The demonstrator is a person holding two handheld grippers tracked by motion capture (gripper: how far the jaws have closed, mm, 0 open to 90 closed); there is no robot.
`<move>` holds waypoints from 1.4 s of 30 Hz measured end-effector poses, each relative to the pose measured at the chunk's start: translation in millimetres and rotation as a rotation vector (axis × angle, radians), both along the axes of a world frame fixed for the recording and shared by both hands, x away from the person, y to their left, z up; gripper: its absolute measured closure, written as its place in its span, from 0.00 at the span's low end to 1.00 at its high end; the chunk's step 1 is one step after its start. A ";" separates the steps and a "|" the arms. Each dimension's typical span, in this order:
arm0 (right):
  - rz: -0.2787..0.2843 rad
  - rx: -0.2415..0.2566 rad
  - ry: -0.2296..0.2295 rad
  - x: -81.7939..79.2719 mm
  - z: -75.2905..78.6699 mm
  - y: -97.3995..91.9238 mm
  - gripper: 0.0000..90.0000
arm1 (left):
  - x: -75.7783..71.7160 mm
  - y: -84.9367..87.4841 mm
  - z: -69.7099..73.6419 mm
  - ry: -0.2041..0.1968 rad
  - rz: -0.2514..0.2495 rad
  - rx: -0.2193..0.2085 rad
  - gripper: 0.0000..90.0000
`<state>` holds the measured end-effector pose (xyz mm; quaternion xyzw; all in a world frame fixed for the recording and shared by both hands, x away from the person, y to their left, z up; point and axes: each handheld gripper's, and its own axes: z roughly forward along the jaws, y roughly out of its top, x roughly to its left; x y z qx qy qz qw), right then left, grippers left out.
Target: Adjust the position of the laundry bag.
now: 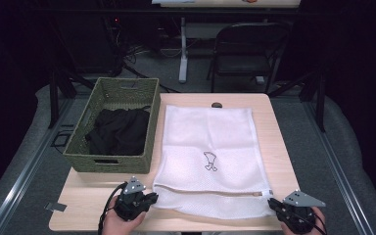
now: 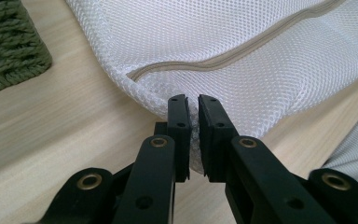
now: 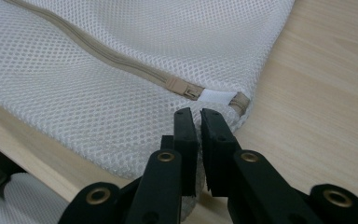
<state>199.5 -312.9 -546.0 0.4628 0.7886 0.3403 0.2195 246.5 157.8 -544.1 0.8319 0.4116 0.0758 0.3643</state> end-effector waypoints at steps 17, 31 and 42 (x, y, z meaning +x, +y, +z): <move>0.011 -0.016 0.032 -2.5 -6.9 -0.7 0.94 | -2.2 -3.0 -7.7 0.035 -0.002 0.030 0.93; 0.014 -0.026 0.063 1.8 -11.3 -0.6 0.94 | -1.8 -4.4 -11.0 0.069 0.001 0.037 0.93; 0.018 -0.024 0.089 5.7 -14.8 -1.2 0.91 | 0.5 -4.3 -13.6 0.077 -0.001 0.042 0.90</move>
